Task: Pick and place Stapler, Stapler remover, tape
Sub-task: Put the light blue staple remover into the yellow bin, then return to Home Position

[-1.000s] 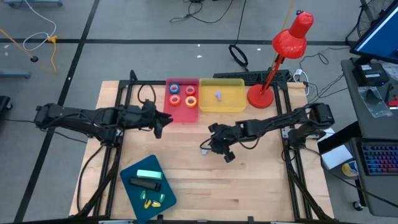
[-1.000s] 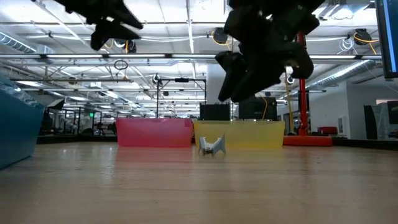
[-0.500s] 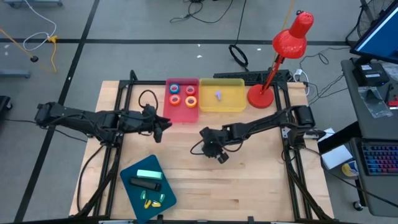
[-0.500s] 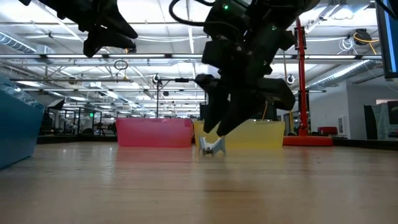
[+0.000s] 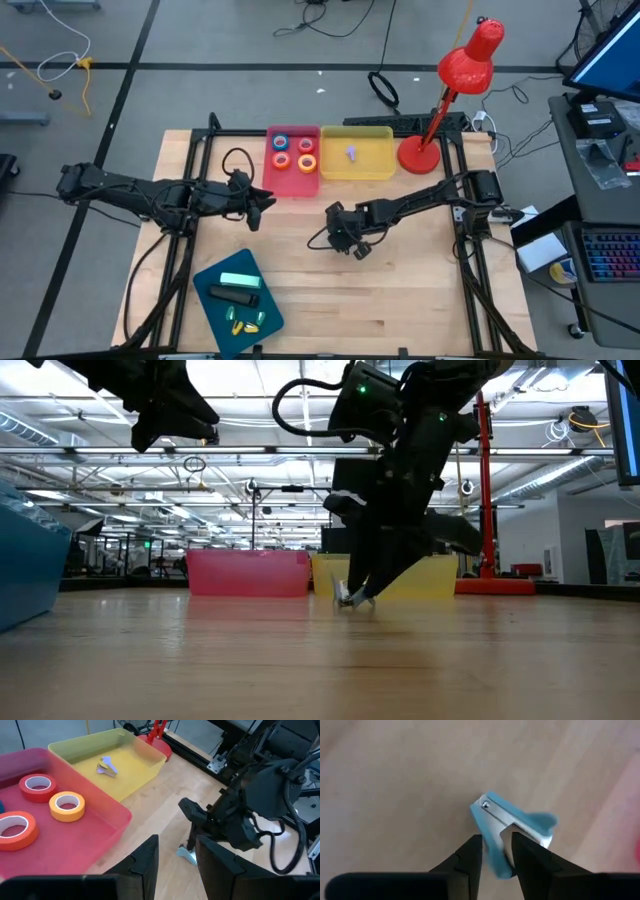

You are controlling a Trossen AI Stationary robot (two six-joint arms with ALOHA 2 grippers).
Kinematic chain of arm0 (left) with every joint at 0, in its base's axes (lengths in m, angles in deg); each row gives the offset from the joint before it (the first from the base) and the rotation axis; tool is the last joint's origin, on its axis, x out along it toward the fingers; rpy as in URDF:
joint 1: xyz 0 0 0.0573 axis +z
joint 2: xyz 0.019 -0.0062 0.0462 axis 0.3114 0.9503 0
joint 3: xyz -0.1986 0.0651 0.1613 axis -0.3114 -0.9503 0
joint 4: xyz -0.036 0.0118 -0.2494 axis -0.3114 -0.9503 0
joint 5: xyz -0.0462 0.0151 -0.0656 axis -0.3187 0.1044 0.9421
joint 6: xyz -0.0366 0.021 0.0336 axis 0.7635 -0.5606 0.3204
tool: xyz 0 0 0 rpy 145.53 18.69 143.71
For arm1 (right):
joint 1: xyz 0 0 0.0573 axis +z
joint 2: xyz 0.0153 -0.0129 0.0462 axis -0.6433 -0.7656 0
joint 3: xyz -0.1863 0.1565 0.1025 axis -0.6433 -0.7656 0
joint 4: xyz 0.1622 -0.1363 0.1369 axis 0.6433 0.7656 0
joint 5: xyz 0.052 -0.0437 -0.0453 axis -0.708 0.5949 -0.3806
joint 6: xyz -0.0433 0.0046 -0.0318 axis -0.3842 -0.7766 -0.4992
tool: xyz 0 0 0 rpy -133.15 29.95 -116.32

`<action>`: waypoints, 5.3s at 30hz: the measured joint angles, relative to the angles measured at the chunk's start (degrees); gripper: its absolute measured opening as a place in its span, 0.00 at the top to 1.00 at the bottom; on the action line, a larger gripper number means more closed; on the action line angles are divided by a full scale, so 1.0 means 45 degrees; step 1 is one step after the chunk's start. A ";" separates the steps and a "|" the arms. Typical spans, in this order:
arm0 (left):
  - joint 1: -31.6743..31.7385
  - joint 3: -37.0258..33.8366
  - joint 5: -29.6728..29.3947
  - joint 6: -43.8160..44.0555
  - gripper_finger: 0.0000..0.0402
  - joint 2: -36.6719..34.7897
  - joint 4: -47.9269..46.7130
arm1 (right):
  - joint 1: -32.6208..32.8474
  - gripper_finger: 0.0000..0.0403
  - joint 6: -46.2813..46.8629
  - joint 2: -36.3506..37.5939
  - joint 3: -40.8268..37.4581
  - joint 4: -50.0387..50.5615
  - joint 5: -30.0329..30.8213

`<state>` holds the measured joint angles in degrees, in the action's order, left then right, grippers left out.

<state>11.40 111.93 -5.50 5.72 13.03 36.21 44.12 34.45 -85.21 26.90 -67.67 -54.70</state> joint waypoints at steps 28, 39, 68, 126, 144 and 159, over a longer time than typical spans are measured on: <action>0.0003 0.0000 -0.0319 -0.0110 0.68 0.0005 0.0029 | -0.2750 1.00 0.0005 0.4428 0.0311 0.1268 0.2123; 0.0000 0.0000 -0.0321 0.0117 0.68 0.0005 0.0024 | -0.6796 1.00 0.0865 0.3874 0.0021 0.1762 0.2021; 0.0004 0.0010 -0.0247 0.0385 0.68 0.0005 0.0023 | -0.7946 0.77 0.0876 0.1786 -0.0238 0.1616 0.1417; -0.0151 -0.7815 0.5265 -0.4019 0.68 -1.1210 0.2211 | -0.6795 0.79 1.3613 2.1615 -1.2071 -0.2533 -0.3593; -0.0151 -0.7815 0.5407 -0.4435 0.68 -1.1210 0.2181 | -0.6813 0.79 1.4341 2.3705 -1.4092 -0.4787 -0.3403; -0.0155 -0.7825 0.6032 -0.4999 0.68 -1.1195 0.2243 | -0.6907 0.79 1.3390 2.3965 -1.3199 -0.1287 -0.1896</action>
<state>10.71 76.72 21.65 -16.78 -37.35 46.30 13.04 94.71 22.63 -32.50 -73.46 -63.23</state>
